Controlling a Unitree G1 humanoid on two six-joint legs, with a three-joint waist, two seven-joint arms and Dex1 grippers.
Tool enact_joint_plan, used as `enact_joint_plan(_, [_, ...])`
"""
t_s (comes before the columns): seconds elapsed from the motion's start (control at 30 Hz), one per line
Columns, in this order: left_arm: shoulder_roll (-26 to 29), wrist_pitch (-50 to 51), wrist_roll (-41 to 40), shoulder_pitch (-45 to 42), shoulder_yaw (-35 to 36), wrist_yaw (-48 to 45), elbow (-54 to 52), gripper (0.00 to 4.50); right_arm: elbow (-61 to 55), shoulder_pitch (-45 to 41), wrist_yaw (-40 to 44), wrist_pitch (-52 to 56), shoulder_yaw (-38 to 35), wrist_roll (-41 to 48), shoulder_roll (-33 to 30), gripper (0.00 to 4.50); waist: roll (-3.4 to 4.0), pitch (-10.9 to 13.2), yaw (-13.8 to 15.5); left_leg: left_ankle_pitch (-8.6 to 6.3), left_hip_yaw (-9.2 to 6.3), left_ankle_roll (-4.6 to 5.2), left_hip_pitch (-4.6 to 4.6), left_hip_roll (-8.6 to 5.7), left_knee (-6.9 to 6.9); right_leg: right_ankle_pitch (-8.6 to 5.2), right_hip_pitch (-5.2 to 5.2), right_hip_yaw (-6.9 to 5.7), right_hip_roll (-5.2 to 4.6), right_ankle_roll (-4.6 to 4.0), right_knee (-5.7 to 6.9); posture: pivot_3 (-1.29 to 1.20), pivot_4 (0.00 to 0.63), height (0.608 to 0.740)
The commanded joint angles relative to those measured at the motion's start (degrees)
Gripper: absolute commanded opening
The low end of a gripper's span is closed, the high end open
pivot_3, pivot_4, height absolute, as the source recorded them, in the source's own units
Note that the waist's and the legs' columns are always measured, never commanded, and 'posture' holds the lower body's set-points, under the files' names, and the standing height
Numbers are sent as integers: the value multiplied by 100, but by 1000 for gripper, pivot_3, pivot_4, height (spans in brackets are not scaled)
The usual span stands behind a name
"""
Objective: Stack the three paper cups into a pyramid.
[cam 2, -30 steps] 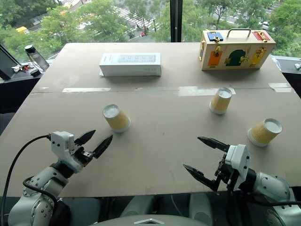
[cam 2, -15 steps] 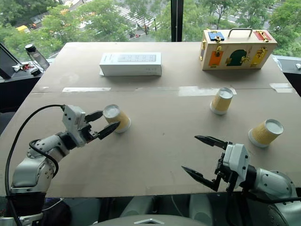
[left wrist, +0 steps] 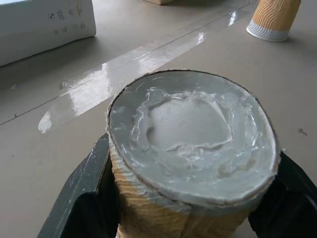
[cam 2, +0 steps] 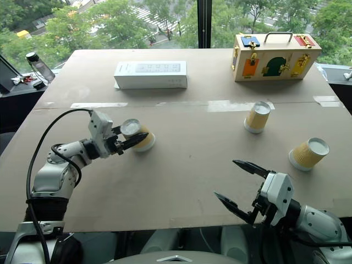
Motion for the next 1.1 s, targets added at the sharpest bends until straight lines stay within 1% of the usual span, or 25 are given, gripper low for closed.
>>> enact_joint_plan(0.03, [-74,251,-217,-384,-137,-199,-259,2846,-271,47,-162,-131,-125,-50,68,4500,0,0,1,0,1,0,1,0,0,0,0,0,0,0,0,0,150,740])
enact_joint_plan(0.07, [-83,326,-234,-428,-164,-209,-276,2846,-272,52,-177,-131,-125,-63,72,4500,0,0,-10,0,0,0,1,0,0,0,1,0,1,0,0,0,150,740])
enact_joint_plan(0.1, [-117,476,-160,-596,-342,-221,-300,2846,-261,83,-235,-151,-126,-125,103,4500,0,0,-14,0,2,0,1,0,0,0,0,1,1,1,0,0,150,740])
enact_joint_plan(0.17, [-371,702,107,-1175,-900,-256,-133,2846,-276,200,-412,-204,-130,-298,207,4500,-1,1,1,0,1,0,0,0,0,0,-1,1,3,0,0,0,150,740])
enact_joint_plan(0.2, [-485,751,211,-1390,-1076,-235,-28,2846,-285,241,-472,-223,-135,-358,241,4500,-4,3,56,0,-2,0,-2,-1,0,0,0,-2,3,0,0,0,150,740])
enact_joint_plan(0.3, [-784,680,462,-1787,-1404,-275,353,2846,-336,377,-617,-258,-170,-470,340,4500,-6,2,56,2,-8,-1,-7,-11,14,1,3,-4,1,1,1,0,150,740])
enact_joint_plan(0.37, [-924,586,581,-1901,-1546,-303,542,2846,-388,497,-705,-319,-182,-569,407,4500,-5,1,-26,2,3,-2,-6,-10,11,1,2,5,2,1,2,0,150,740])
enact_joint_plan(0.53, [-1008,490,794,-1968,-1696,-350,746,2846,-478,815,-825,-471,-260,-654,543,4500,-4,2,-84,2,15,-3,-5,6,5,1,-6,16,12,0,2,0,150,740])
enact_joint_plan(0.67, [-849,500,960,-1863,-1722,-363,675,2846,-449,1202,-826,-669,-354,-705,654,4500,-4,2,-35,1,14,0,-4,6,5,0,-4,15,11,2,3,0,150,740])
enact_joint_plan(0.77, [-860,527,957,-1839,-1684,-307,671,2846,-309,1268,-780,-794,-409,-719,683,4500,-4,2,-21,0,15,0,-2,7,6,0,-3,15,11,3,3,0,150,740])
enact_joint_plan(0.87, [-853,563,948,-1771,-1635,-256,598,2846,-220,1265,-759,-841,-493,-619,699,4500,-4,2,-20,0,14,0,1,7,9,-12,-2,14,11,24,3,0,150,740])
enact_joint_plan(1.03, [-1011,535,819,-1670,-1453,-123,599,2846,-171,1070,-730,-752,-545,-495,630,4500,-4,3,-20,0,13,0,-1,7,8,0,-2,15,11,2,3,0,150,740])
enact_joint_plan(1.07, [-1020,547,784,-1658,-1436,-159,576,3522,-161,1028,-733,-723,-558,-472,617,4500,-4,2,-17,0,13,0,-2,7,8,1,-2,15,10,2,3,0,150,740])
enact_joint_plan(1.1, [-1008,534,782,-1640,-1436,-192,540,3721,-151,982,-749,-686,-581,-444,607,4500,-4,2,-16,0,13,0,-2,7,8,1,-2,14,10,2,3,0,150,740])
